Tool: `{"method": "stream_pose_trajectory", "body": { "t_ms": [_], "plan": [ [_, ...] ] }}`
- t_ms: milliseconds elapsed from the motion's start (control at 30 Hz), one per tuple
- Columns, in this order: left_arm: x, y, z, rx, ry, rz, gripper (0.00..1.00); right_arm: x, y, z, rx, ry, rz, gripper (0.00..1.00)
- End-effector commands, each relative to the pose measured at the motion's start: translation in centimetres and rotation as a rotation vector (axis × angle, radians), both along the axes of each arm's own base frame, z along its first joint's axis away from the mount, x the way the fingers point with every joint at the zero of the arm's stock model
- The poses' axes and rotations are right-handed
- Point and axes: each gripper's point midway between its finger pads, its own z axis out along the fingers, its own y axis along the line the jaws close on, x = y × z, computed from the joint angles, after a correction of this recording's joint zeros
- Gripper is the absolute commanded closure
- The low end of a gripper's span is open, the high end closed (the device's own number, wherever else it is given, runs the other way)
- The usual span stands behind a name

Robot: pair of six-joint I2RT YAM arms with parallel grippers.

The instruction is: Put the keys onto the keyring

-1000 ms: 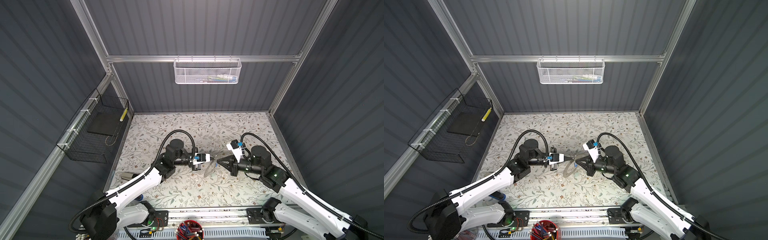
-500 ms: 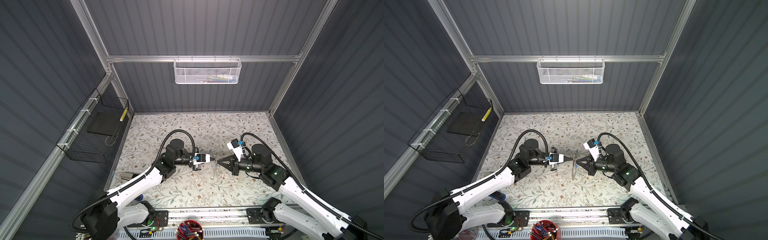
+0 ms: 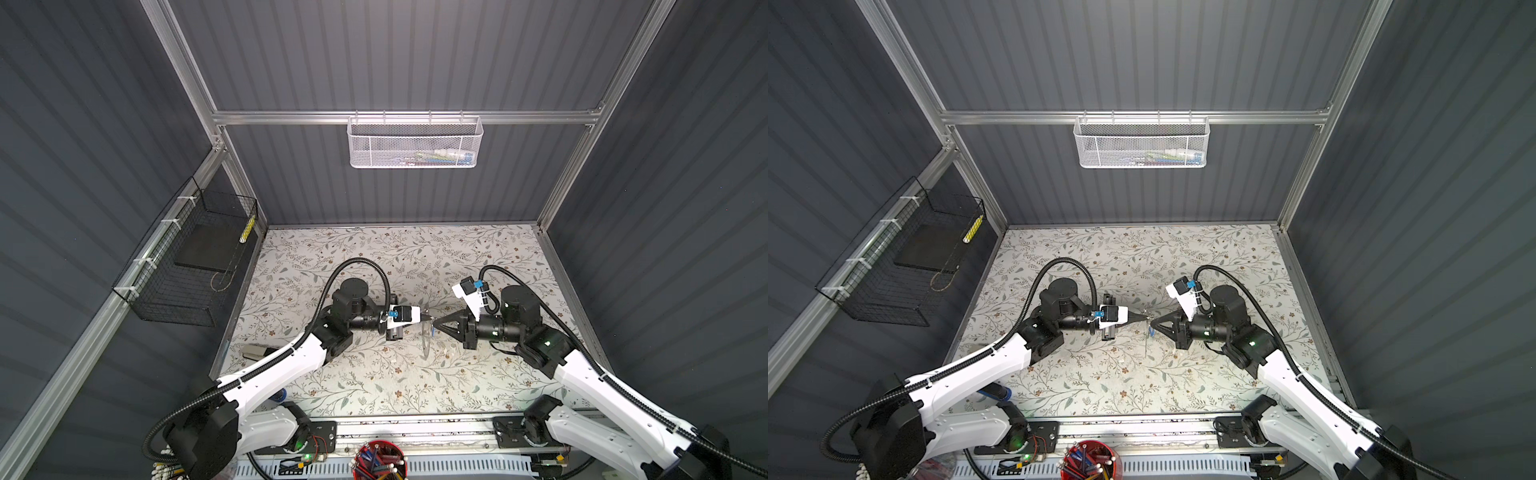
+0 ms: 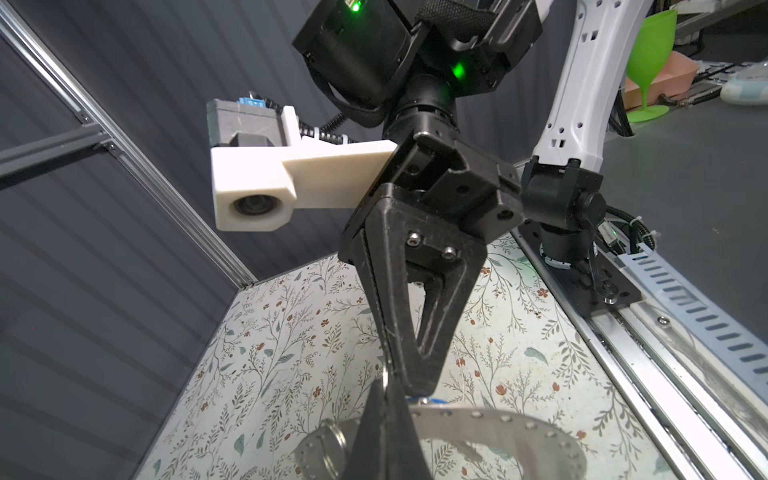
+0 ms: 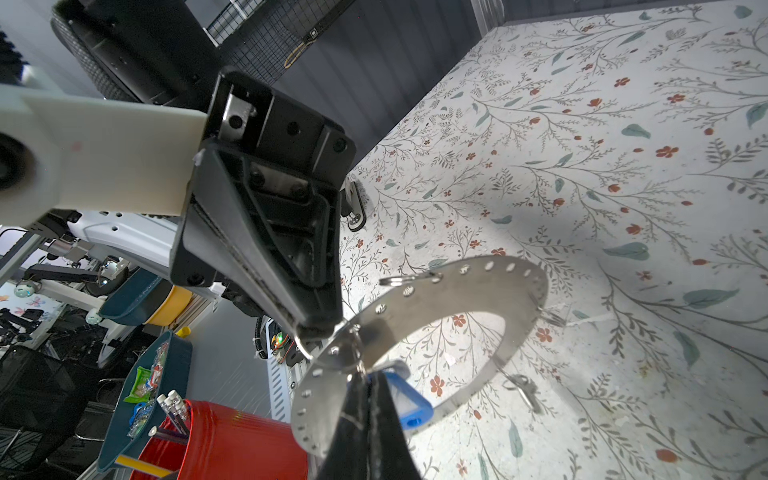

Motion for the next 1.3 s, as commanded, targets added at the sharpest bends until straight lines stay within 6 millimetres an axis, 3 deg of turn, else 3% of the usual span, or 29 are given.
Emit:
{"method": "stream_pose_trajectory", "body": {
  "t_ms": [0, 233, 400, 533, 733, 1267],
  "plan": [
    [-0.8, -0.1, 3.5, -0.128, -0.035, -0.056, 1.0, 0.7, -0.4, 0.0, -0.033, -0.019, -0.028, 0.94],
    [1.0, 0.2, 5.1, -0.233, 0.064, -0.025, 1.0, 0.6, -2.8, 2.0, -0.136, -0.213, -0.1, 0.65],
    [1.7, 0.0, 6.1, -0.28, 0.1, -0.027, 1.0, 0.0, -4.1, 4.1, -0.169, -0.37, -0.119, 0.57],
    [1.9, -0.1, 6.7, -0.304, 0.117, -0.032, 1.0, 0.0, -4.0, 6.3, -0.17, -0.474, -0.099, 0.58],
    [1.6, -0.1, 7.1, -0.3, 0.124, -0.051, 1.0, 0.4, -2.7, 7.9, -0.192, -0.582, 0.0, 0.62],
    [1.0, -0.2, 7.2, -0.276, 0.123, -0.086, 1.0, 1.2, -0.8, 8.5, -0.139, -0.623, 0.078, 0.79]
  ]
}}
